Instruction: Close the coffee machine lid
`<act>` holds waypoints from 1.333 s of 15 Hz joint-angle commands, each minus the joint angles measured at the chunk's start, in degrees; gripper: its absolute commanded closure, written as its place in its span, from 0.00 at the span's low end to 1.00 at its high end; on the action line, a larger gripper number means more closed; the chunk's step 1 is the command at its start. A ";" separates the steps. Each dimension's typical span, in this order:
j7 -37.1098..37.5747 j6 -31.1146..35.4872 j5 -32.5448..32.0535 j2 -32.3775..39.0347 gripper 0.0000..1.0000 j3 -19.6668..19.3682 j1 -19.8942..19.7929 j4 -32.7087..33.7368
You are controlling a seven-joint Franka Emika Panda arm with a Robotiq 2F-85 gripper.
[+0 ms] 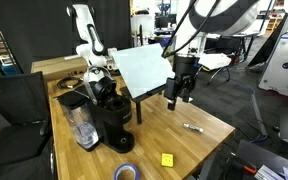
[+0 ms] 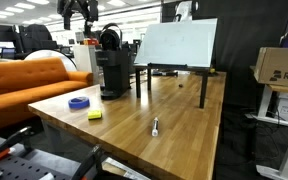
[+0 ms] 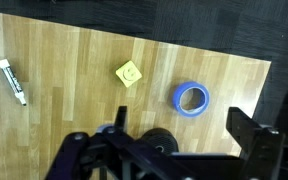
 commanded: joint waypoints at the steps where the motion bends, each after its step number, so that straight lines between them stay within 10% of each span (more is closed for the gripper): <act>1: -0.22 -0.17 0.25 0.01 0.00 0.57 -0.64 0.09; 20: -2.48 -1.45 -0.17 2.48 0.00 -0.47 -0.96 5.43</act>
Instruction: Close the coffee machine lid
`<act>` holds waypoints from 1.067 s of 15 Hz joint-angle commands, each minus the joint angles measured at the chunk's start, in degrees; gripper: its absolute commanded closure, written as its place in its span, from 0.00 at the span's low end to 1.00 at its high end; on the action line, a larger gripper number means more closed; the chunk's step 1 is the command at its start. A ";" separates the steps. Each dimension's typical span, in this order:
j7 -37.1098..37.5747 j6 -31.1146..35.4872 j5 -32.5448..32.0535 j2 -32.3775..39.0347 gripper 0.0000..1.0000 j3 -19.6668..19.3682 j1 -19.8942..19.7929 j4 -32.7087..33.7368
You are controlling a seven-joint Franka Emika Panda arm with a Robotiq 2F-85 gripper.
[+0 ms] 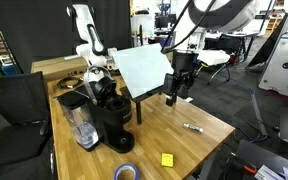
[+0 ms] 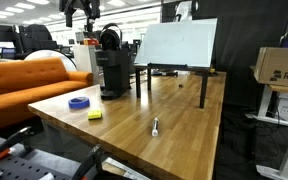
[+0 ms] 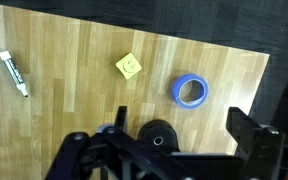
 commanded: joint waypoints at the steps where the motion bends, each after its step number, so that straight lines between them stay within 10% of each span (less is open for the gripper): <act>1: -2.83 -1.54 -0.32 3.11 0.00 -0.53 -0.64 5.76; 10: -5.45 -1.47 4.12 19.31 0.00 -5.75 -4.00 27.44; 16: -24.20 -6.03 14.75 31.22 0.00 -5.14 -6.77 42.05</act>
